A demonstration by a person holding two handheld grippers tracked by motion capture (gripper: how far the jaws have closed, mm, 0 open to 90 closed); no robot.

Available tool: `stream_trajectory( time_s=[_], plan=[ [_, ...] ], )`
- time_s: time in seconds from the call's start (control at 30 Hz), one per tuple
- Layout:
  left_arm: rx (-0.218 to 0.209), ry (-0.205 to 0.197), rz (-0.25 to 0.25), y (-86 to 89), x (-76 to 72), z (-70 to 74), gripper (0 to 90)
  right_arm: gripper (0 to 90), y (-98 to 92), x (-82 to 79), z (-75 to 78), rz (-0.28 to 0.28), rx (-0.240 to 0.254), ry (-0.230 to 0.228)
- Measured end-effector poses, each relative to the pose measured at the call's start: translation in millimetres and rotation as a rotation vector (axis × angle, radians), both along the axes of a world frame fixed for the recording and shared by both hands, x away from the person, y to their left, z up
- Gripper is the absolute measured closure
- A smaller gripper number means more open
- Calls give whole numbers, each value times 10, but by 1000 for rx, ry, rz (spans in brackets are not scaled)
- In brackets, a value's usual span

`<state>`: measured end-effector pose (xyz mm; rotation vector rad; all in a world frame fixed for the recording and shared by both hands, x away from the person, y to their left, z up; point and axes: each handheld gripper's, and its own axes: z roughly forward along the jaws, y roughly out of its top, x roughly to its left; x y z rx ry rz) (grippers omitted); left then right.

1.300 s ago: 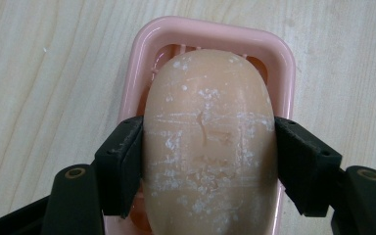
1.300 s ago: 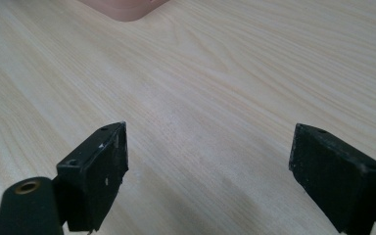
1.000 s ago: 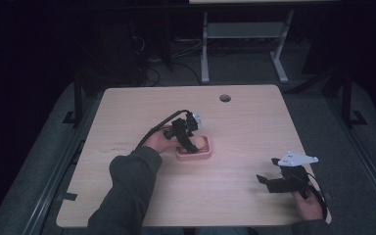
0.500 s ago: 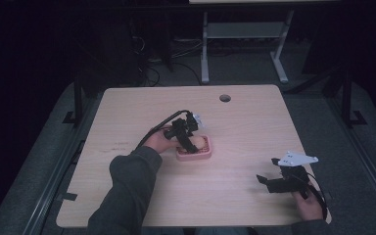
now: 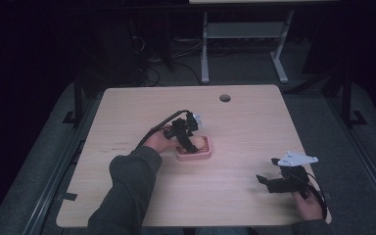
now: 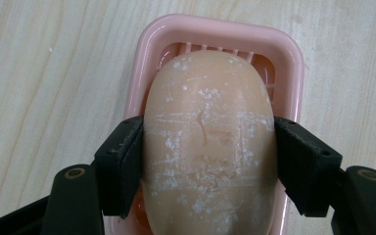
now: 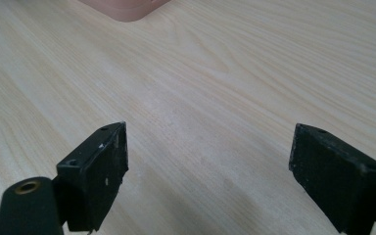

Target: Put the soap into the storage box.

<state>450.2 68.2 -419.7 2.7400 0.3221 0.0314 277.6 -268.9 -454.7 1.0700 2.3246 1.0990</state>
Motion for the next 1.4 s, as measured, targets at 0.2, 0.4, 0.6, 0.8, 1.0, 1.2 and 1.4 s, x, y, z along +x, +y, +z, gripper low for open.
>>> stream_trajectory(
  time_s=[0.2, 0.4, 0.6, 0.8, 1.0, 1.2, 1.4],
  plan=[
    [4, -1, 1, -11, -3, -7, 321, 141, 8, -1, 1, 0, 3, 2],
    [9, -5, 0, -18, -9, -3, 318, 141, 6, -1, 2, -1, 3, 2],
    [-13, -14, 4, -10, -31, 85, 251, 141, 8, 1, 3, 1, 3, 0],
    [1, -13, -7, -13, -80, 125, 247, 141, 14, 1, 5, -3, 4, 2],
    [5, -17, -8, 35, -118, 131, 232, 141, 15, 4, 5, -1, 2, -7],
    [-6, -19, 5, 99, -165, 161, 226, 141, 22, 7, 4, -4, -1, -5],
    [-5, -34, 8, 142, -243, 182, 231, 141, 18, 6, 5, -9, -2, 0]
  ],
)
